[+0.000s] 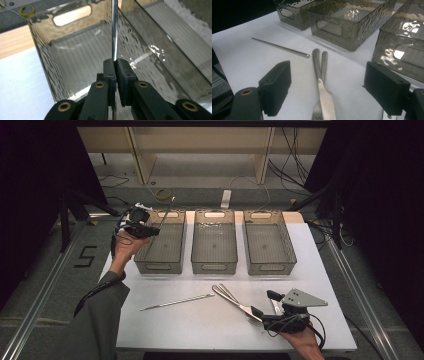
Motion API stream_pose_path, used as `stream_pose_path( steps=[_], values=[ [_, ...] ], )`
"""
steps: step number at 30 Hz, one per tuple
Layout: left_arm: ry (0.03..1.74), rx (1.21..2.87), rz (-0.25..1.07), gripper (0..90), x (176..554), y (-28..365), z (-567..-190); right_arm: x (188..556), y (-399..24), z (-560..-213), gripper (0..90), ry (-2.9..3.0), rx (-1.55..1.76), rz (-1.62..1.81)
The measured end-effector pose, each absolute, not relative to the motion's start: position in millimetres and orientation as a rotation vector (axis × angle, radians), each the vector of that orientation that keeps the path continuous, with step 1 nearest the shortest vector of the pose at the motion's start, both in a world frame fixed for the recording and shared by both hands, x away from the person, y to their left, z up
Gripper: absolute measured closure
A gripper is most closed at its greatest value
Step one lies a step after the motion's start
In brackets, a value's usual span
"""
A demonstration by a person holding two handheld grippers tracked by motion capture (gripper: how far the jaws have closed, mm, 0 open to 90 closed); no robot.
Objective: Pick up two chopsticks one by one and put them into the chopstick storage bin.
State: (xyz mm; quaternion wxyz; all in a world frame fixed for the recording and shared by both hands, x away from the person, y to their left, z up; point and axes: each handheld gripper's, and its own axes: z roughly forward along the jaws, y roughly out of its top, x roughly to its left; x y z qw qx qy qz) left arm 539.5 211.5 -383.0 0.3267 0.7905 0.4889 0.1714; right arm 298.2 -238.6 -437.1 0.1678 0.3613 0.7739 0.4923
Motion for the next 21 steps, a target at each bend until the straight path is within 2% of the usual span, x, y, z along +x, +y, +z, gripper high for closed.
stream_pose_path(
  steps=[13,14,15,16,18,20,21],
  values=[
    [1.348,2.054,0.478,83.0,540,215,-399,299,-239,-437,22.7,2.200,1.032,1.395],
    [1.353,2.060,0.488,80.8,540,215,-400,299,-239,-437,22.7,2.200,1.032,1.394],
    [1.371,2.063,0.497,68.8,540,214,-400,298,-240,-437,22.7,2.198,1.038,1.396],
    [1.388,2.056,0.494,68.8,541,214,-399,298,-240,-437,22.7,2.198,1.038,1.396],
    [1.385,2.047,0.466,59.3,538,213,-396,298,-240,-437,22.8,2.195,1.038,1.396],
    [1.360,2.056,0.451,56.0,533,210,-392,298,-240,-437,22.8,2.195,1.038,1.396],
    [1.351,2.063,0.429,47.5,530,208,-390,298,-240,-437,22.8,2.196,1.037,1.393]
  ],
)
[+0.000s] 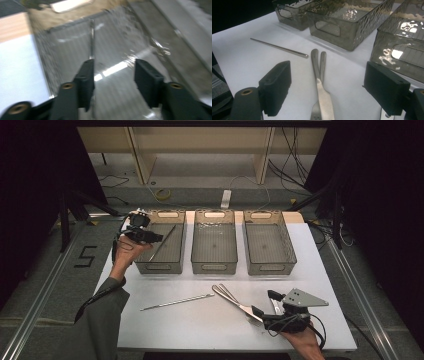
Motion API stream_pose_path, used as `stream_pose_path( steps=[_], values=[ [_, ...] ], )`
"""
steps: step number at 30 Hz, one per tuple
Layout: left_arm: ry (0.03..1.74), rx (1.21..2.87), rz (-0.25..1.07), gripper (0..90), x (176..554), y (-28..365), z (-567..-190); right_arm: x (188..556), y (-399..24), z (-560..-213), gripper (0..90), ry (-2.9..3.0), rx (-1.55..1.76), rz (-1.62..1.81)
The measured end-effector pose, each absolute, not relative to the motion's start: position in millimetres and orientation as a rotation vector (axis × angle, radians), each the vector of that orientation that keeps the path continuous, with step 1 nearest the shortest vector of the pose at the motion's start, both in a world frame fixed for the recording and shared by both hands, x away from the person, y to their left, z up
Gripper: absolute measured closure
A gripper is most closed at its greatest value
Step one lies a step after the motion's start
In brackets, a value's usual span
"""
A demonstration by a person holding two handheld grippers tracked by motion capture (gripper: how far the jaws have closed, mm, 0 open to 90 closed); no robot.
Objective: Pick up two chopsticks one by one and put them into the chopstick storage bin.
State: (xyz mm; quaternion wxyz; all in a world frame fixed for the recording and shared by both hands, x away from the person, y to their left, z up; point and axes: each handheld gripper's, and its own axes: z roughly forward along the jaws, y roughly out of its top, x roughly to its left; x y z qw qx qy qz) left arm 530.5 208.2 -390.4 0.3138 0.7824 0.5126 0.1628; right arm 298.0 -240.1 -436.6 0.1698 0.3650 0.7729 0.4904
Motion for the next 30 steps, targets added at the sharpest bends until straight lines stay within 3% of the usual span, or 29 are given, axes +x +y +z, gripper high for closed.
stream_pose_path(
  steps=[9,19,30],
  values=[
    [1.185,2.134,0.290,22.2,482,193,-388,298,-240,-436,22.8,2.193,1.035,1.391],
    [1.044,2.410,0.283,19.4,442,174,-391,296,-241,-434,22.8,2.185,1.034,1.393],
    [0.880,2.563,0.210,19.3,420,143,-410,295,-240,-434,22.6,2.198,1.025,1.391]
  ],
)
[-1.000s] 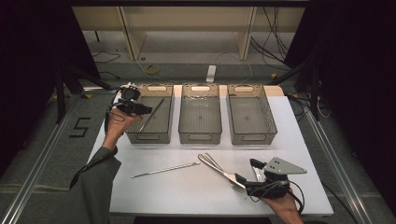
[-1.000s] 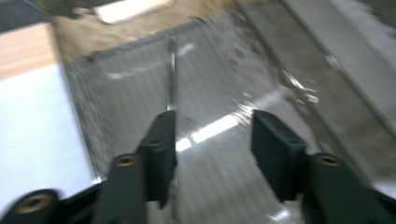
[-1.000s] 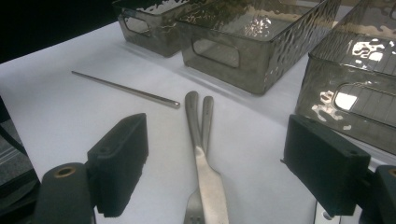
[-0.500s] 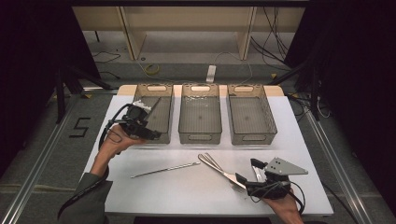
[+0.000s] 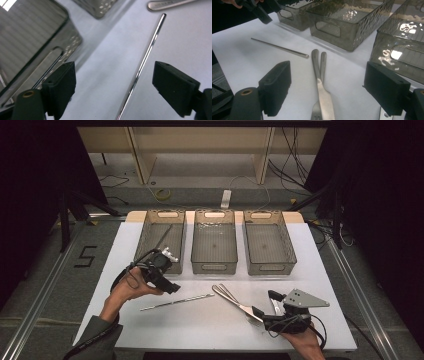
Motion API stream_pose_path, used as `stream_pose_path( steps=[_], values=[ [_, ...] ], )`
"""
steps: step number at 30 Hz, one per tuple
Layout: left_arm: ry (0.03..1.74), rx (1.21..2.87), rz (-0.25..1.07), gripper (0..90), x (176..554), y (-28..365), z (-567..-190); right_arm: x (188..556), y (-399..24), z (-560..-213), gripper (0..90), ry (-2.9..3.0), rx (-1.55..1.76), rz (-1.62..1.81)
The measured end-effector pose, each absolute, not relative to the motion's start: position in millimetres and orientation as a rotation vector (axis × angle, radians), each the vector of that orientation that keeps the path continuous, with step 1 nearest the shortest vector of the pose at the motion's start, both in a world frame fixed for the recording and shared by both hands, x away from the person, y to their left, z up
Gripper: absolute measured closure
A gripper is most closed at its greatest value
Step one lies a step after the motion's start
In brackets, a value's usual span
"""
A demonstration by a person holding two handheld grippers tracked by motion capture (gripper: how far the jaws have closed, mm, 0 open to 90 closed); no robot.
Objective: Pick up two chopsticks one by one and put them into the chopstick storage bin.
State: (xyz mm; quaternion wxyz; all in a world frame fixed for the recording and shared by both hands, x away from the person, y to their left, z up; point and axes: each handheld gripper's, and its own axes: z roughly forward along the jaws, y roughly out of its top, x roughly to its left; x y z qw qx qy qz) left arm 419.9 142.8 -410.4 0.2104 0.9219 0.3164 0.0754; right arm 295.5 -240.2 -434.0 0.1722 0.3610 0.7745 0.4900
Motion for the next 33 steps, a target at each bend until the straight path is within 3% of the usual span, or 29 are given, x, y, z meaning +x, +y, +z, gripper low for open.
stream_pose_path(
  steps=[16,33],
  values=[
    [0.780,2.702,0.071,43.0,410,130,-443,295,-239,-435,22.6,2.210,1.022,1.384],
    [0.765,2.759,0.054,62.9,413,126,-458,295,-238,-435,22.6,2.215,1.015,1.379]
  ],
)
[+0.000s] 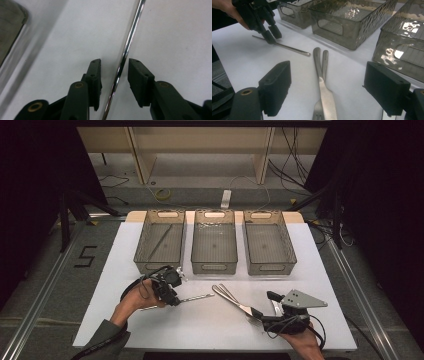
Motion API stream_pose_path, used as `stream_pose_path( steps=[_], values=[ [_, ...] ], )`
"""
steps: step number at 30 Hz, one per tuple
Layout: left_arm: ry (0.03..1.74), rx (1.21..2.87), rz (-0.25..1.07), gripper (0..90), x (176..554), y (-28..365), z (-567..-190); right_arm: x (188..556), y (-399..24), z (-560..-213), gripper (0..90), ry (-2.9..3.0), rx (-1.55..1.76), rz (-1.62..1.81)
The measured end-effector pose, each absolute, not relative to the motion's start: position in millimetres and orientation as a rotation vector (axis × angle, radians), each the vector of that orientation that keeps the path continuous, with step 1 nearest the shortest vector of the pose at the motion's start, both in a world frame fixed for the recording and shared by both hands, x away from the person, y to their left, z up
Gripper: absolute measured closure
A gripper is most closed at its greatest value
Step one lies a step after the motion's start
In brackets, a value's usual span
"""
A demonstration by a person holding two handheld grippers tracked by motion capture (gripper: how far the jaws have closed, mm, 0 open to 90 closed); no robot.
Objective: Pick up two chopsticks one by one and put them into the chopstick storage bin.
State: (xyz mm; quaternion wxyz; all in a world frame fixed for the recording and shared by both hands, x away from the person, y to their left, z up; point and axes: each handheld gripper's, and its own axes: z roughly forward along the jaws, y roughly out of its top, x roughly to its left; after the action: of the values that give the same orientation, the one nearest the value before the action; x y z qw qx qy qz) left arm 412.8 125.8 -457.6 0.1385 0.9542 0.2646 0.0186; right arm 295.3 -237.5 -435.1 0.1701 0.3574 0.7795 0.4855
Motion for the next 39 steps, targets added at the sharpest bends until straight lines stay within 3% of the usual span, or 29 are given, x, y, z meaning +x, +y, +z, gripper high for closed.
stream_pose_path(
  steps=[15,29,39],
  values=[
    [0.720,2.792,0.070,78.0,408,122,-462,295,-237,-436,22.7,2.220,1.023,1.372],
    [0.595,2.832,0.051,83.0,405,122,-461,295,-238,-436,22.9,2.219,1.025,1.371],
    [0.637,2.826,0.044,85.3,404,120,-461,296,-238,-436,22.9,2.220,1.021,1.371]
  ],
)
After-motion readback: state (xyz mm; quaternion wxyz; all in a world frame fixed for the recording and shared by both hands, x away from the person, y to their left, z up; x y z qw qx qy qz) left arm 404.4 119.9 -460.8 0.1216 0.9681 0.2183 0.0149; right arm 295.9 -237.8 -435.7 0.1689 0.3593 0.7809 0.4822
